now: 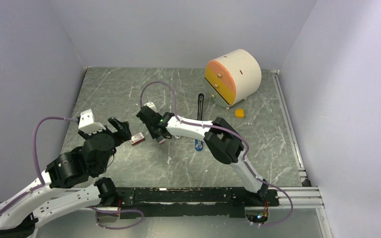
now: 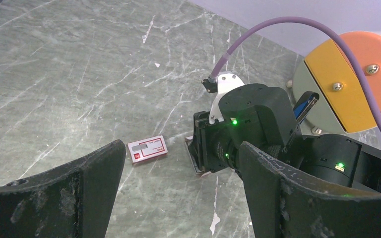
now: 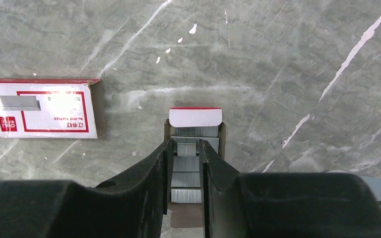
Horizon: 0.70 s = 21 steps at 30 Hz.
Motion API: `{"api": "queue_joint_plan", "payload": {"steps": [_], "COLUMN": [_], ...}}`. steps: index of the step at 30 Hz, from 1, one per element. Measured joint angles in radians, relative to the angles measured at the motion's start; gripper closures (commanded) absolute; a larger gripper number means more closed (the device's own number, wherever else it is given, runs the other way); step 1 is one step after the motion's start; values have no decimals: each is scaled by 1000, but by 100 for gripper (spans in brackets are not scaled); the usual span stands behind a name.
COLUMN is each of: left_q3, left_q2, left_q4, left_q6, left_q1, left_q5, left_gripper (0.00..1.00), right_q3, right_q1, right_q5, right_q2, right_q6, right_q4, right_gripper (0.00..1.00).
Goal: Load the staples into the stapler
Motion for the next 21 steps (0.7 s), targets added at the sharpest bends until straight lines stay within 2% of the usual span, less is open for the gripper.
{"api": "queue_joint_plan", "payload": {"steps": [4, 10, 16, 21], "left_q3": [0, 0, 0, 0], "left_q2": [0, 0, 0, 0], "left_q4": [0, 0, 0, 0], "left_q6": [0, 0, 0, 0], "left_q1": [0, 0, 0, 0], "left_q5": [0, 0, 0, 0], "left_gripper": [11, 11, 11, 11], "right_q3": [11, 19, 24, 24], "right_q1": [0, 0, -3, -4], "right_q5": [3, 3, 3, 8], "right_q2": [7, 12, 16, 16], "right_q6": [4, 8, 8, 10], "right_q4": [-3, -3, -5, -4], "right_gripper": [76, 69, 77, 79]}}
